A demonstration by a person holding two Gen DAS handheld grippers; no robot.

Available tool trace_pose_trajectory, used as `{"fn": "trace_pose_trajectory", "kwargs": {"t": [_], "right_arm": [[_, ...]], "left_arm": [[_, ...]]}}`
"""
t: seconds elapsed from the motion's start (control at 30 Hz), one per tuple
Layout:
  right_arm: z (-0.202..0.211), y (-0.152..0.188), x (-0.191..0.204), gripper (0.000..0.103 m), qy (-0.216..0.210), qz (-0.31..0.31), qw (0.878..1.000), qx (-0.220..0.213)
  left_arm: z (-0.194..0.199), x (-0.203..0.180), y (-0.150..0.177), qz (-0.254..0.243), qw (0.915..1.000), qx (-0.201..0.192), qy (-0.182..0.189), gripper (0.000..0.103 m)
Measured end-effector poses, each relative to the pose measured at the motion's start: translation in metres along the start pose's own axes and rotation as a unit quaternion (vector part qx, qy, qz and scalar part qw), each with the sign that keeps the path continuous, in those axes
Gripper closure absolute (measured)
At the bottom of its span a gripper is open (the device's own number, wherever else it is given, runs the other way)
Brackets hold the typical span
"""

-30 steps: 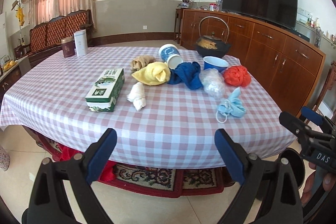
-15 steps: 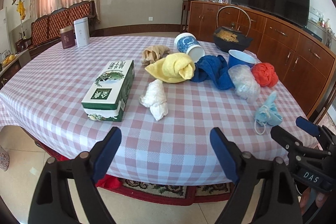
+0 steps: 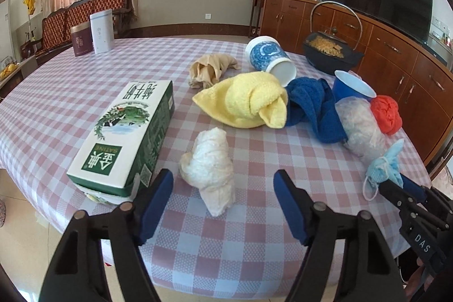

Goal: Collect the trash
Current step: 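Grasp the blue face mask with the right tool while the left tool grasps the white tissue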

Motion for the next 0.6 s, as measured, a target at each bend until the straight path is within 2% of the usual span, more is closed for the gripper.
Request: {"fn": "trace_pose_trajectory", "kwargs": {"t": [0.1,0.2,0.4,0.6], "right_arm": [[-0.005,-0.001,-0.004,0.078,-0.001,0.000,1.000,0.003],[-0.004,0.000,-0.009,0.081,-0.011,-0.003,1.000,0.001],[0.011,0.001,-0.014,0.085,-0.022,-0.012,1.000,-0.018],[0.032,0.000,-0.027,0.085,-0.006,-0.025,0.999,-0.034]], "left_arm": [[-0.005,0.003,0.000,0.005,1.0000,0.004,-0.001,0.045],[-0.005,0.003,0.000,0.005,1.0000,0.001,0.004,0.070],[0.007,-0.004,0.000,0.003,0.9997,-0.011,0.023,0.072],[0.028,-0.031,0.008,-0.017,0.9988,-0.014,0.043,0.072]]}}
Point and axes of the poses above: each gripper's, at about its wrist camera, not at the fingertips, and z roughly against the way its jaws point, x to its left, y to its underside, the point moved 1 cm from there along -z, roughly the way its jaws point, and after that the axes turned 2 degrees about y, right-handed, at the moved point
